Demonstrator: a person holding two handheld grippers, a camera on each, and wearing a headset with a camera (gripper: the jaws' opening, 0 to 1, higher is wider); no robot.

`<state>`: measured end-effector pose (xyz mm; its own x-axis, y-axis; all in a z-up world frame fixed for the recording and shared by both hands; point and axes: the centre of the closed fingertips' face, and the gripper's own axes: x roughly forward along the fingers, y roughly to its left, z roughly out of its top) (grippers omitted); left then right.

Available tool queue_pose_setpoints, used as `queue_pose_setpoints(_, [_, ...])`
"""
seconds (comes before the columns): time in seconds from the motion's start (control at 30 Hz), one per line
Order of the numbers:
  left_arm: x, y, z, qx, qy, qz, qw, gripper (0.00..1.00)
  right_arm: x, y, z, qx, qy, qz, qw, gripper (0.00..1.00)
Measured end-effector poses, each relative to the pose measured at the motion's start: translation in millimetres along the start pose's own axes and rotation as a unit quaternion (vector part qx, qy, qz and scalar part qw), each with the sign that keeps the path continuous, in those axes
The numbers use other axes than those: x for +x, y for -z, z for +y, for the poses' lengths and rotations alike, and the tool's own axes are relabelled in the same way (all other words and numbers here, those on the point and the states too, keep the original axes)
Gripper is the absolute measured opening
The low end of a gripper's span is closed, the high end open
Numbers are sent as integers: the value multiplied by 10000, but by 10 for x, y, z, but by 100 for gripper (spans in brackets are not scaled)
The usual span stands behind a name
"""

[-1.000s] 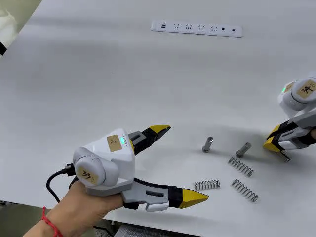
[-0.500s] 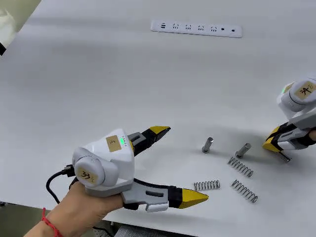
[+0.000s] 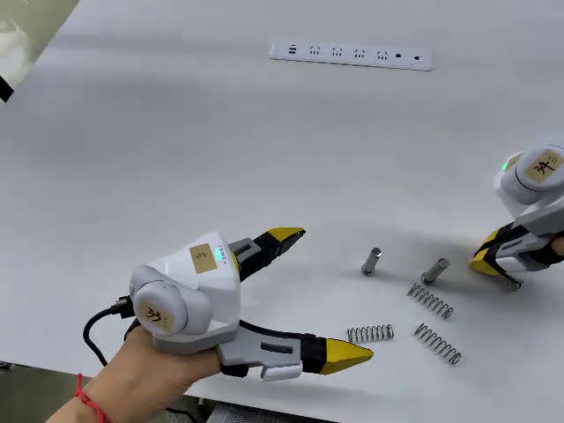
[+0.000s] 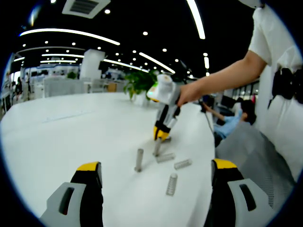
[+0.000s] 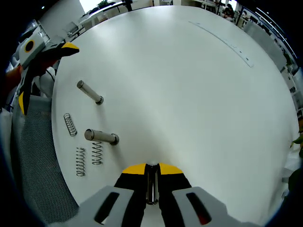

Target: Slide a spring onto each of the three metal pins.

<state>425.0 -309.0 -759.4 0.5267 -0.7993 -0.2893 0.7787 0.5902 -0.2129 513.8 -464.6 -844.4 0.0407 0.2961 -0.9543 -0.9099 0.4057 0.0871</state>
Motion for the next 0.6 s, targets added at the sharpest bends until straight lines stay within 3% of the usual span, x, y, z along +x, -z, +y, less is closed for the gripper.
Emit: queue_pose_setpoints(0.6, [-3,-8,-5,3,0,-8,10000,97,-79,-81,14,-41,-14,-204,9998,9])
